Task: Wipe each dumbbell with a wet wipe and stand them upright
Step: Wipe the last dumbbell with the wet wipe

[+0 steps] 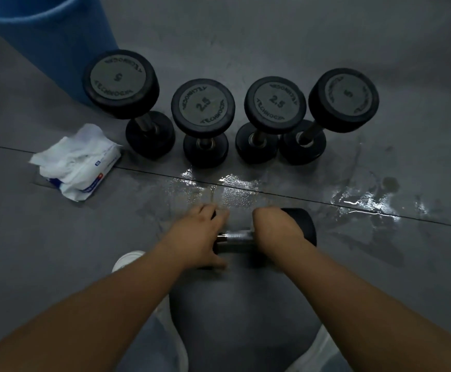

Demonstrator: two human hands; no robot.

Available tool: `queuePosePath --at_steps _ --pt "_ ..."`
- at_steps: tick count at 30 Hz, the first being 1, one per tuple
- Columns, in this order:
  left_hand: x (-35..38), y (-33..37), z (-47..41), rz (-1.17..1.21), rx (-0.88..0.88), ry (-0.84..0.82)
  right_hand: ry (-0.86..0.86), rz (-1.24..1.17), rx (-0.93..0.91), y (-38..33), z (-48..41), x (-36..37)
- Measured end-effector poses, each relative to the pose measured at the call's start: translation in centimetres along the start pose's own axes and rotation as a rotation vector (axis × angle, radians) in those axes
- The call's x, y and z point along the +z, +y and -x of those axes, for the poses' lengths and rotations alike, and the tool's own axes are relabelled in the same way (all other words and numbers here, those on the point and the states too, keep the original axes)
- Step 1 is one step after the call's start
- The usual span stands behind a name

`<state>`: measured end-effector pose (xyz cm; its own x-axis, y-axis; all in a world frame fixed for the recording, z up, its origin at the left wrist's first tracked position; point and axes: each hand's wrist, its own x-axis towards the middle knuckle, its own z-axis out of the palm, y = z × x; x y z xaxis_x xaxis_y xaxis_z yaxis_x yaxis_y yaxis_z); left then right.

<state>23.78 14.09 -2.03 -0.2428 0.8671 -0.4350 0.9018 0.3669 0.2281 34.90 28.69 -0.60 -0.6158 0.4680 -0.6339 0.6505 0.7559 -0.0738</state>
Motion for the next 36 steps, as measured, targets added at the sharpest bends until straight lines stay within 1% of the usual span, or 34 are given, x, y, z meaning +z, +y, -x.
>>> queuePosePath --at_steps 1,3,5,6,8,11,14,17,19,21,24,28,30,32,33,34,36 --pt "-0.3 -0.2 0.0 0.005 0.043 -0.094 -0.02 0.001 -0.016 0.0 0.0 0.0" --pt "-0.8 -0.2 0.0 -0.048 0.077 -0.212 -0.039 -0.012 -0.089 0.2 0.2 0.2" --pt "-1.1 -0.1 -0.1 -0.068 0.046 -0.235 -0.071 -0.077 -0.145 0.4 0.5 0.6" --pt "-1.3 -0.1 -0.3 -0.077 0.043 -0.226 -0.103 -0.083 -0.162 0.5 0.6 0.8" --pt "-1.4 -0.3 -0.5 -0.11 0.077 -0.204 -0.133 -0.005 -0.183 0.4 0.7 1.5" --pt "-1.7 -0.3 -0.3 -0.169 0.123 -0.179 -0.074 0.132 -0.154 -0.1 0.2 1.8" --pt "-2.5 -0.2 -0.5 -0.171 0.133 -0.165 -0.068 0.221 -0.17 -0.3 -0.4 1.4" --pt "-3.6 -0.4 -1.3 -0.164 0.136 -0.081 0.031 0.245 -0.189 0.0 -1.1 0.5" --pt "-3.9 -0.4 -1.8 -0.183 0.127 0.011 0.12 0.232 -0.165 0.4 -1.6 -0.2" --pt "-3.8 -0.4 -2.3 -0.211 0.109 0.116 0.198 0.21 -0.128 0.6 -2.3 -0.9" --pt "-2.8 0.0 -2.0 -0.2 0.062 0.176 0.233 0.148 -0.09 0.6 -2.7 -1.1" --pt "-1.7 -0.4 -1.4 -0.14 0.107 0.218 0.168 0.099 -0.078 0.7 -0.8 -0.3" --pt "-1.6 -1.0 -1.2 -0.082 0.09 0.205 0.199 0.064 -0.079 0.5 0.6 0.2" --pt "-1.2 -1.2 -0.8 -0.001 0.001 0.137 0.277 0.002 -0.098 -0.1 1.2 0.3" --pt "-0.9 -1.3 -0.7 0.046 -0.041 0.094 0.293 -0.071 -0.098 -0.5 1.2 0.6" --pt "-0.6 -1.3 -0.6 0.089 -0.061 0.068 0.283 -0.188 -0.087 -1.0 1.1 1.0" --pt "-0.7 -1.5 -0.6 0.14 -0.053 0.058 0.186 -0.395 -0.08 -2.5 0.9 2.3"
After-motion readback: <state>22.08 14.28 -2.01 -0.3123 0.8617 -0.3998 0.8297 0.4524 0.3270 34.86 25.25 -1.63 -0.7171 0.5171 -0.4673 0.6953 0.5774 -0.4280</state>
